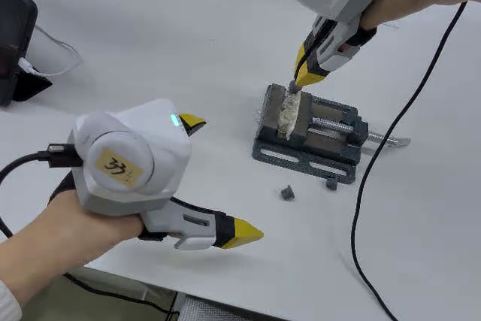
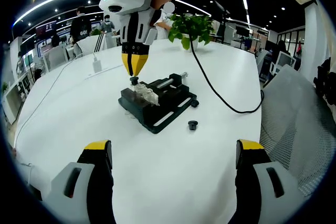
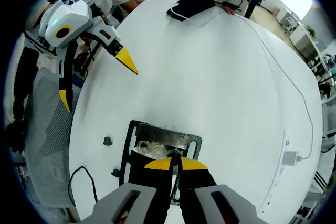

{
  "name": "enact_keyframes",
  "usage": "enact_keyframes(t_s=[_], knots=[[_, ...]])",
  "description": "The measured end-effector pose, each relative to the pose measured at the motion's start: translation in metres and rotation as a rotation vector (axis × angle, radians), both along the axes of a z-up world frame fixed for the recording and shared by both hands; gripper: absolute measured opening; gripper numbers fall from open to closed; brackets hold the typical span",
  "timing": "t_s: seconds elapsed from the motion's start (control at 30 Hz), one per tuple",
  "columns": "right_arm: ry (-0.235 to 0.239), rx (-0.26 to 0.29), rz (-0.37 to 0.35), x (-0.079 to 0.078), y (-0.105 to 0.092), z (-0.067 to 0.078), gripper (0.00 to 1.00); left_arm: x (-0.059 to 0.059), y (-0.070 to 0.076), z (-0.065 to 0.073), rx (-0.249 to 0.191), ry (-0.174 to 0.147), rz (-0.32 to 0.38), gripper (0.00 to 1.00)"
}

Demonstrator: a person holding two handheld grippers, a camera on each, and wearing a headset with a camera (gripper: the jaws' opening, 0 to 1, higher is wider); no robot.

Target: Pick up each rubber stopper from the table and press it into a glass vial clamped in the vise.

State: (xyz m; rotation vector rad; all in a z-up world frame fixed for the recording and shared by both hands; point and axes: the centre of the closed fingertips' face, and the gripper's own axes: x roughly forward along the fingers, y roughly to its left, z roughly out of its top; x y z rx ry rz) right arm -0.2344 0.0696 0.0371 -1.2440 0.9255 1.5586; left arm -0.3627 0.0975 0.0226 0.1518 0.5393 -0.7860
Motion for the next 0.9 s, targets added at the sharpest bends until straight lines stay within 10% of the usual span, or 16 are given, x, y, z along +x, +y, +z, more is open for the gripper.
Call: enact_keyframes(t_s=[0.9], knots=[[0.075, 0.014, -0.069, 0.004, -0.001, -0.005, 0.0, 0.005, -0.002, -0.004, -0.003, 0.016, 0.0, 0.97]])
